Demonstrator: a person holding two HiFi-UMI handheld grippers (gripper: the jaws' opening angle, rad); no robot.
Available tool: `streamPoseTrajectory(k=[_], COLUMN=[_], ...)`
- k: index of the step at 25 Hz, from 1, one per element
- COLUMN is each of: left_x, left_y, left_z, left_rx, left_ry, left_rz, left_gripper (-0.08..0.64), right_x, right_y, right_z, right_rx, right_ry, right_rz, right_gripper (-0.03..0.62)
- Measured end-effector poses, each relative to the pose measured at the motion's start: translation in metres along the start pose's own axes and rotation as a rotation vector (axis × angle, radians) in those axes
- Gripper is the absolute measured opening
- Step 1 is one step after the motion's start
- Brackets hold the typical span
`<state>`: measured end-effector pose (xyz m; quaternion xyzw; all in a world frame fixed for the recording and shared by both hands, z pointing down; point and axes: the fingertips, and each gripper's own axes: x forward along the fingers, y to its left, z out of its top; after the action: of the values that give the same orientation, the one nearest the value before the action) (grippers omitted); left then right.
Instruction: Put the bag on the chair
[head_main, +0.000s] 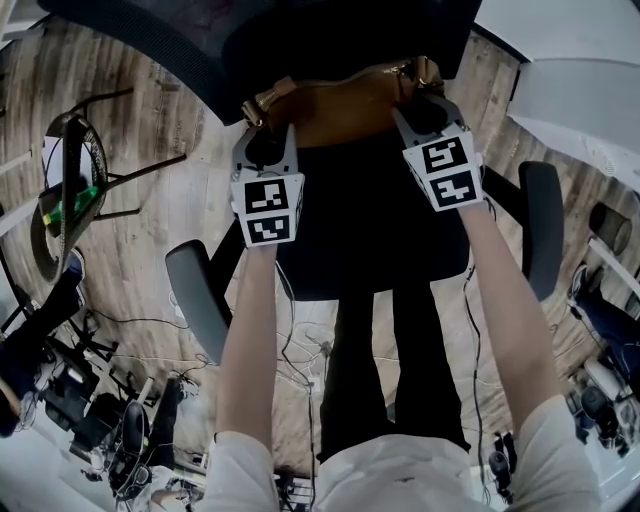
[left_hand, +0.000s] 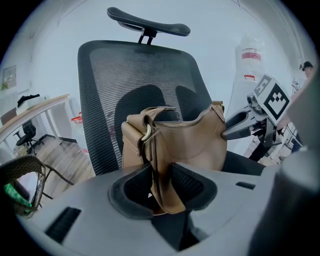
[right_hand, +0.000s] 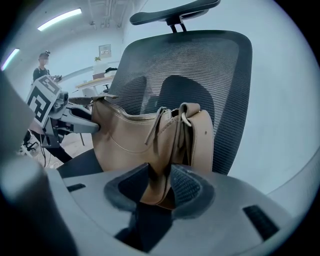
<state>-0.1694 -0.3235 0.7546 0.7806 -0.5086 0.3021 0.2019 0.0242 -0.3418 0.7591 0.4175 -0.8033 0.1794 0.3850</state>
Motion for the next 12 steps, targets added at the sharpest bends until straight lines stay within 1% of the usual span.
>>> streamPoseTrajectory(k=[7, 12], left_x=[0.002, 0.0031], left_y=[0.004, 0.0012], left_z=[-0.0006, -0.0009], left_rx=[-0.054, -0.04], left_ry=[0.005, 0.019], left_rz=[-0.005, 0.01], left_gripper=[0.125, 0.157], right_x=[0.0017, 0.0], right_y=[-0.0014, -0.0019], right_z=[-0.0003, -0.0012], right_rx=[0.014, 0.043], right_ry=[0.004, 0.0], right_rz=[0.006, -0.003], right_gripper=[0.165, 0.193])
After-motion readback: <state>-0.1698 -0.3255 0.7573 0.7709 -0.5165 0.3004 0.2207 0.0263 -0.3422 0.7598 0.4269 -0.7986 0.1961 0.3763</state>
